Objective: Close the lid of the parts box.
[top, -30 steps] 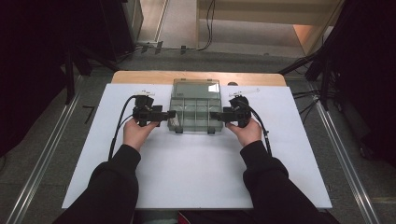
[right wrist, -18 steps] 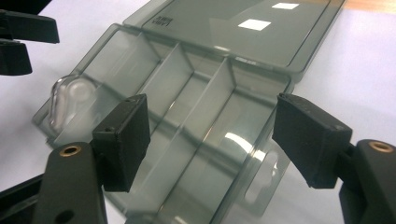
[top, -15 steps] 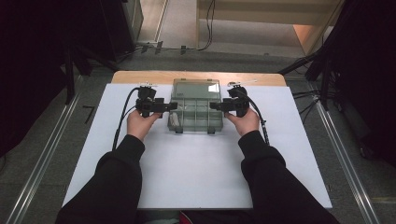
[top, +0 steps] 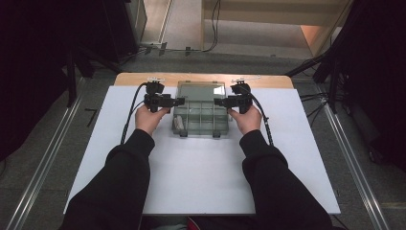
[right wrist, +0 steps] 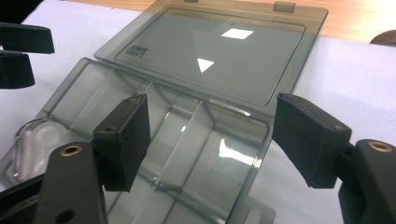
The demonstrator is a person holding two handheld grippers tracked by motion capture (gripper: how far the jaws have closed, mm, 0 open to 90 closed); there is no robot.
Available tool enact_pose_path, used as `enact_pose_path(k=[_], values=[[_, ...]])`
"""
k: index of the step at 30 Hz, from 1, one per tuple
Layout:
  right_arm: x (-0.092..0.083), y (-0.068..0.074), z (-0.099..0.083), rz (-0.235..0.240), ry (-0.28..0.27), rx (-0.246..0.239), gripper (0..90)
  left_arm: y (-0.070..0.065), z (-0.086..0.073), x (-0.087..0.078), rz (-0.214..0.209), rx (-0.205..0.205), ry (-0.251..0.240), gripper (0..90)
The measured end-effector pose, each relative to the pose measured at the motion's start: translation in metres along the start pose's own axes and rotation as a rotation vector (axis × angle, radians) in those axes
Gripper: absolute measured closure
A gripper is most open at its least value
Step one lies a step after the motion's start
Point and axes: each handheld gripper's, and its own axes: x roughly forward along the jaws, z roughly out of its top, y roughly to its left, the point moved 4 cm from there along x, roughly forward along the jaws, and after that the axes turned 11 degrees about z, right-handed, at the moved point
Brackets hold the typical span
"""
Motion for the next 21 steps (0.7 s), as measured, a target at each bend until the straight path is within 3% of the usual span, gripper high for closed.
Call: enact_pose_path(k=[9, 18, 21], values=[[0.009, -0.007, 0.014, -0.049, -0.002, -0.003, 25.9, 0.003, 0.014, 0.013, 0.067, 0.026, -0.001, 23.4], [0.023, -0.01, 0.02, -0.074, -0.013, 0.014, 25.9, 0.005, 0.023, 0.028, 0.092, 0.029, -0.008, 23.5], [0.028, -0.011, 0.021, -0.095, -0.015, 0.005, 25.9, 0.004, 0.025, 0.031, 0.101, 0.027, -0.034, 23.5]])
